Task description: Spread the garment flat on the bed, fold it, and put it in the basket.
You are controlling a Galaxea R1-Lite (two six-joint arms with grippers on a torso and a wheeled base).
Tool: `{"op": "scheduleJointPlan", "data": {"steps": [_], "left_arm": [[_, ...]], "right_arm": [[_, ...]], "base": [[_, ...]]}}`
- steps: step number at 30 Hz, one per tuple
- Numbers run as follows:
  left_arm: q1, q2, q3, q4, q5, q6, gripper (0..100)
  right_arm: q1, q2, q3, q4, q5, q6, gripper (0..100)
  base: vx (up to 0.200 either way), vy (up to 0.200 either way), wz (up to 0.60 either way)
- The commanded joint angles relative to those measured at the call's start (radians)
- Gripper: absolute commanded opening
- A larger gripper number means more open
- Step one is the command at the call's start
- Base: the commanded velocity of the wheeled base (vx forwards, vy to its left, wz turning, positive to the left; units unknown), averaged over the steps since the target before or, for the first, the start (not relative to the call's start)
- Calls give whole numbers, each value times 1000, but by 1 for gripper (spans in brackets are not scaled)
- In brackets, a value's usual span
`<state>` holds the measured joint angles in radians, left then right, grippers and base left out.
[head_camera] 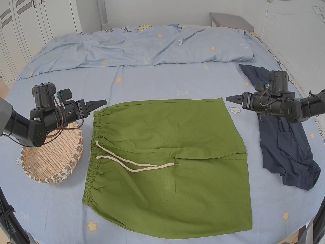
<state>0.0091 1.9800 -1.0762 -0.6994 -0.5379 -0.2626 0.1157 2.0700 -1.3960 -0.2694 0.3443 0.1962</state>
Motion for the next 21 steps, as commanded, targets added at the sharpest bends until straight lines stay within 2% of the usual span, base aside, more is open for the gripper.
{"op": "scheduleJointPlan", "data": {"steps": [1,6,8,9,13,17,21], "left_arm": [[-32,-290,325,-5,-8,-84,100],[-32,-423,634,-6,-13,-86,100],[-32,-426,642,-6,-13,-86,100],[-26,-480,776,-19,-13,-86,100],[-23,-532,903,-34,-14,-90,100],[-26,-572,1004,-34,-33,-138,100],[-21,-581,1067,-32,-129,-178,100]], "right_arm": [[1,-260,351,-24,2,26,100],[10,-369,661,-177,4,28,100],[10,-370,669,-183,4,28,100],[16,-401,805,-284,4,43,100],[30,-453,940,-383,4,81,100],[41,-515,1008,-399,4,86,100],[50,-544,1034,-399,4,86,100]], "base": [[0,0,0],[0,0,0],[0,0,0],[0,0,0],[0,0,0],[0,0,0],[0,0,0]]}}
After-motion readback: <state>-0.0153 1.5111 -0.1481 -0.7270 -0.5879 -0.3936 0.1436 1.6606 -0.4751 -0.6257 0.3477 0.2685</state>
